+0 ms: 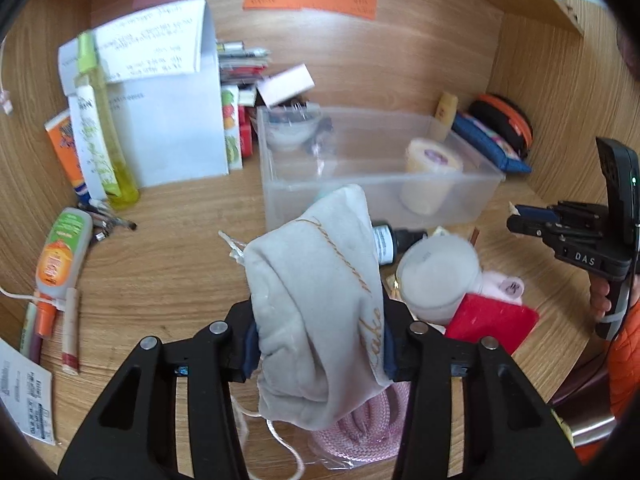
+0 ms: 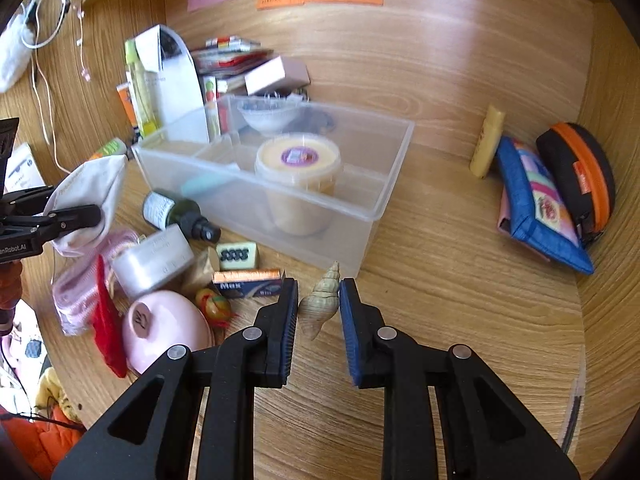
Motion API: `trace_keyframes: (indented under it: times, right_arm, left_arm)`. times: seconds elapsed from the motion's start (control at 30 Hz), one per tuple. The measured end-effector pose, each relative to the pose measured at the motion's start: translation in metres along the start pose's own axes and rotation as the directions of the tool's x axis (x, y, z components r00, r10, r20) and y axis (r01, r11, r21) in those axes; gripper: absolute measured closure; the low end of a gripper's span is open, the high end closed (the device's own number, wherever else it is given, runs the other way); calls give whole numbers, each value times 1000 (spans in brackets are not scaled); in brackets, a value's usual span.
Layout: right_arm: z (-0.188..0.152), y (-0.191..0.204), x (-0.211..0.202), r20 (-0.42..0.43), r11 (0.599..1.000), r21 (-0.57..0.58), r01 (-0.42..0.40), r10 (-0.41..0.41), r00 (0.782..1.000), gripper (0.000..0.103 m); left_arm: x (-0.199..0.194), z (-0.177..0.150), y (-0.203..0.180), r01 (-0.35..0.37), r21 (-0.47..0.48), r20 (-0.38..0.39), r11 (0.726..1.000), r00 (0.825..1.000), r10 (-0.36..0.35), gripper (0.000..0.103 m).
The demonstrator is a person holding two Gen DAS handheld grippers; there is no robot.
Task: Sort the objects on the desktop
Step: 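Grasp the white drawstring pouch with the left tool while the right tool grasps the spiral seashell, then carry the pouch and the seashell over the clear bin with both tools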
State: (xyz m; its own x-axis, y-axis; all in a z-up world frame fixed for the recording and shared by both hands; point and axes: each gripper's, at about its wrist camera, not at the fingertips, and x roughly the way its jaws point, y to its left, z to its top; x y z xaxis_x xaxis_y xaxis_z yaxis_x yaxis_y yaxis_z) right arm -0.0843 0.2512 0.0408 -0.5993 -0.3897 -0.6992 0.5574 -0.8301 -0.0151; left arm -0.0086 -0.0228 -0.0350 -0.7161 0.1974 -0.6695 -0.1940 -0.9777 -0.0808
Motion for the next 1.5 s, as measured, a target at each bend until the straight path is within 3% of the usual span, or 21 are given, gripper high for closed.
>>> trace_keyframes:
  times: [0.27, 0.9, 1.2, 1.5]
  right_arm:
    - [13, 1, -18, 73, 1000, 2, -4, 4, 997, 84]
    - [79, 12, -18, 188, 998, -47, -38, 46, 981, 84]
    - [110, 24, 15, 164, 997, -62, -42, 52, 985, 84]
    - [120, -5, 51, 119, 1000, 28, 7, -11, 993, 84]
  left_arm:
    - [-20, 26, 6, -50, -23, 96, 998, 994, 52, 57]
    - [-8, 103, 7, -41, -42, 201, 998, 978, 49, 57]
    - [20, 124, -1, 0, -41, 186, 999, 982, 8, 57]
    - [58, 134, -9, 35, -40, 135, 999, 990, -29, 57]
